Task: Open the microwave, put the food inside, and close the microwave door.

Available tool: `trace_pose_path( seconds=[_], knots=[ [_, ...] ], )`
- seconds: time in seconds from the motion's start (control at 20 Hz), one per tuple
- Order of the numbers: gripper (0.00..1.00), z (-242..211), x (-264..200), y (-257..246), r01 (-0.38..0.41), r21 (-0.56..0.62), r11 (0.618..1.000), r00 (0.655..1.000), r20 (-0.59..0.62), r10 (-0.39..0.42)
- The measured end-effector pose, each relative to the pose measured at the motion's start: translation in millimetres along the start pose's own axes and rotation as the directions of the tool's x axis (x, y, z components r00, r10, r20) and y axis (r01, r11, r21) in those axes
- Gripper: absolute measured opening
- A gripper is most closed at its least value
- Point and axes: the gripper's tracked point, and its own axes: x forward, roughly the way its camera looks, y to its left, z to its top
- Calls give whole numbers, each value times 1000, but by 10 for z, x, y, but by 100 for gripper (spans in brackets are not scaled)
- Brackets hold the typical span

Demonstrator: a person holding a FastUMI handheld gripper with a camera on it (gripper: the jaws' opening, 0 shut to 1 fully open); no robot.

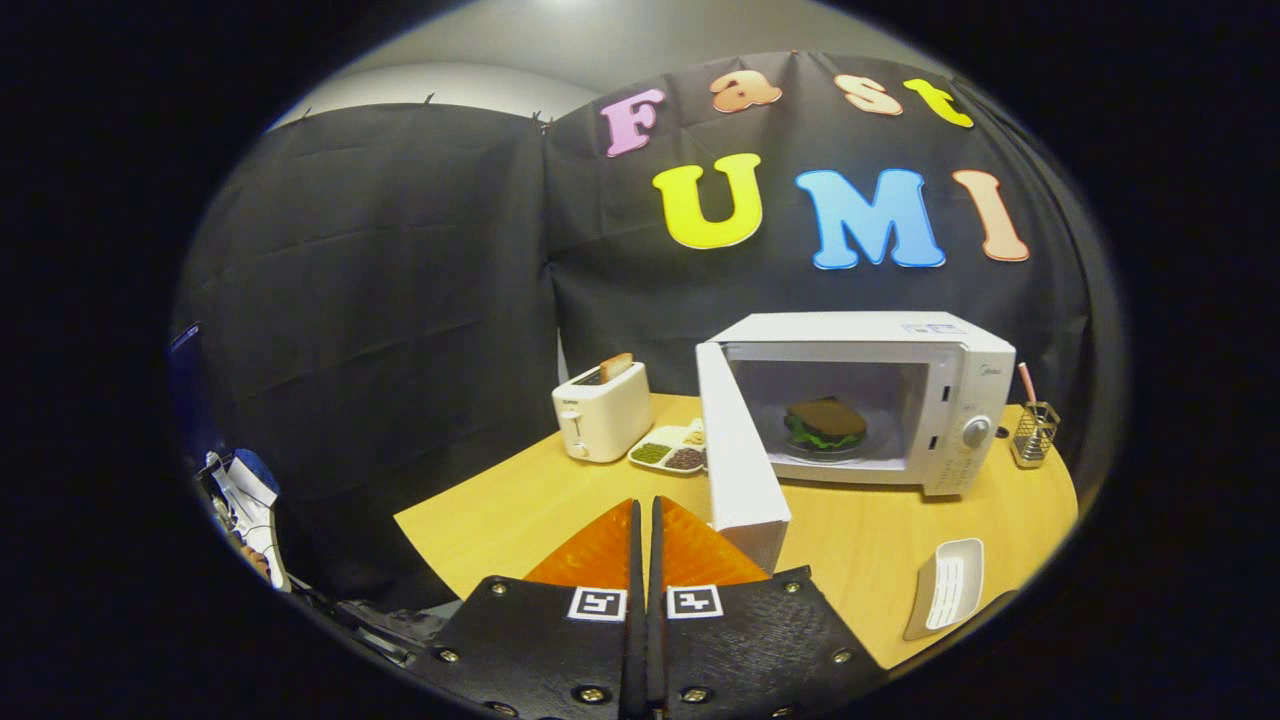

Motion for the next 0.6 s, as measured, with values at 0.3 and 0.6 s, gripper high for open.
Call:
trace_pose_path(
  seconds=[0.3,0.6],
  knots=[
    [1,115,-102,-602,114,34,993,994,0,-114],
    [1,261,-40,-1191,212,53,976,977,21,-213]
  ],
)
